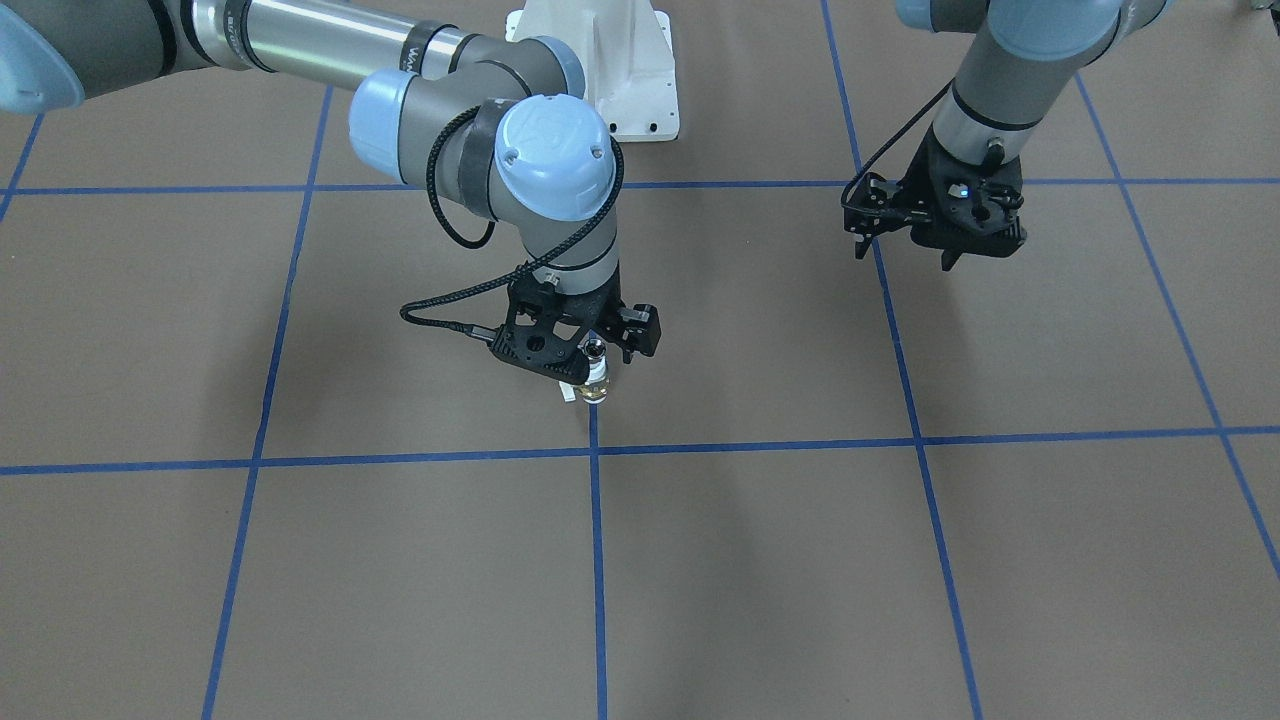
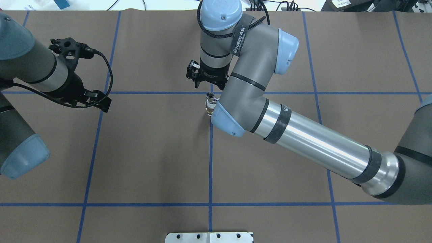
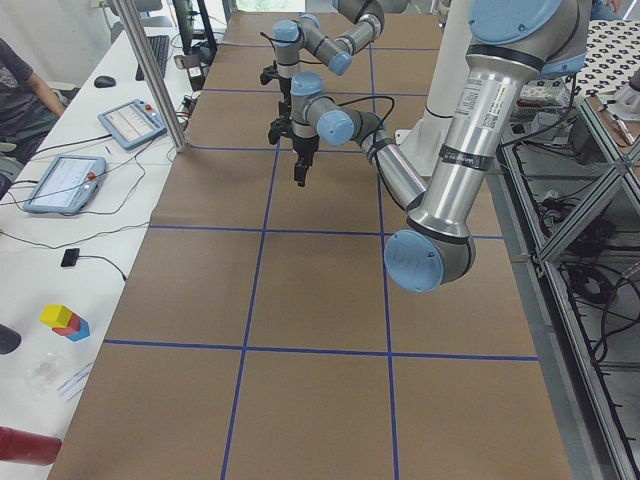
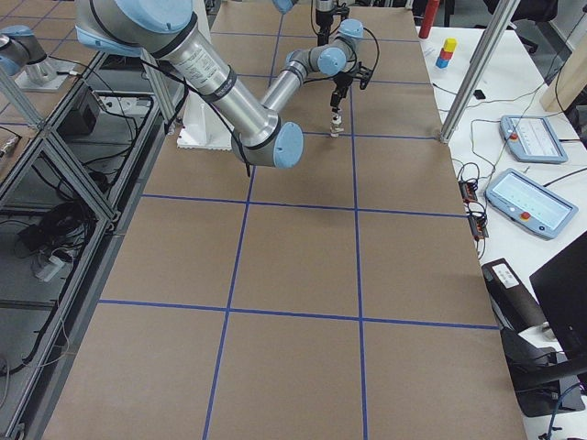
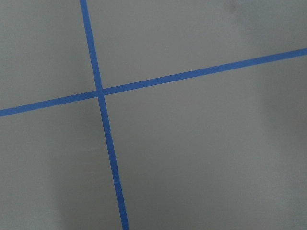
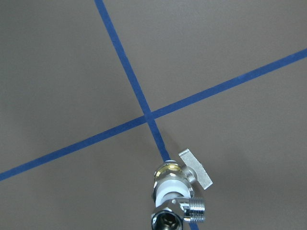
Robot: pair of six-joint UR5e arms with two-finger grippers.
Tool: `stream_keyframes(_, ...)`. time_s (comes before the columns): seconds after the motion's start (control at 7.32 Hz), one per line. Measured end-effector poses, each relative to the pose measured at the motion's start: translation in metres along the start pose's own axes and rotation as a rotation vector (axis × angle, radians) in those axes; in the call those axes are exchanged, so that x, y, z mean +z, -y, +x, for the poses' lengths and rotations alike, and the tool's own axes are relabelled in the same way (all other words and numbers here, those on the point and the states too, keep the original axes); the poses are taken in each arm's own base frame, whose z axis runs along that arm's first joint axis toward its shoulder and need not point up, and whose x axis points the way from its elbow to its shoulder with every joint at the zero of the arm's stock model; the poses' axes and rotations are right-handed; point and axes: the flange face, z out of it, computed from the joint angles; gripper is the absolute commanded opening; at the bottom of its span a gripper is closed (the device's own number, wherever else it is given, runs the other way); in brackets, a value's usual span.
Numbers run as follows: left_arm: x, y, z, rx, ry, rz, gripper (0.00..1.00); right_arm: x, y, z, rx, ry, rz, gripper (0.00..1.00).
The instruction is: Assemble PPR valve and pipe with both arms
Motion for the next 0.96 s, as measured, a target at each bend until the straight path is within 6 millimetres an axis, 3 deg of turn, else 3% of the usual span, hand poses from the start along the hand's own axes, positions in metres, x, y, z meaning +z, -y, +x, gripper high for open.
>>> stream_keyframes(0.14, -0.003, 0.001, -0.003, -0.002, -0.002, 0.004, 1.0, -0.014, 0.006, 0.042, -0.008, 0.027, 0.002, 1.0)
stream_keyframes(0.41, -0.014, 0.004, -0.018, -0.009, -0.003, 0.017, 1.0, -0.034, 0.03, 0.158, -0.088, 0.031, 0.039, 1.0)
stream_keyframes(0.55, -0.02, 0.003, -0.035, 0.002, 0.005, 0.023, 1.0, -0.038, 0.049, 0.219, -0.157, 0.0, 0.061, 1.0)
stream_keyframes(0.82, -0.032, -0.008, -0.095, 0.05, 0.024, 0.016, 1.0, -0.045, 0.101, 0.34, -0.301, -0.1, 0.096, 1.0)
stream_keyframes(0.96, -0.042, -0.015, -0.136, 0.083, 0.03, 0.01, 1.0, -0.057, 0.131, 0.41, -0.369, -0.147, 0.104, 1.0)
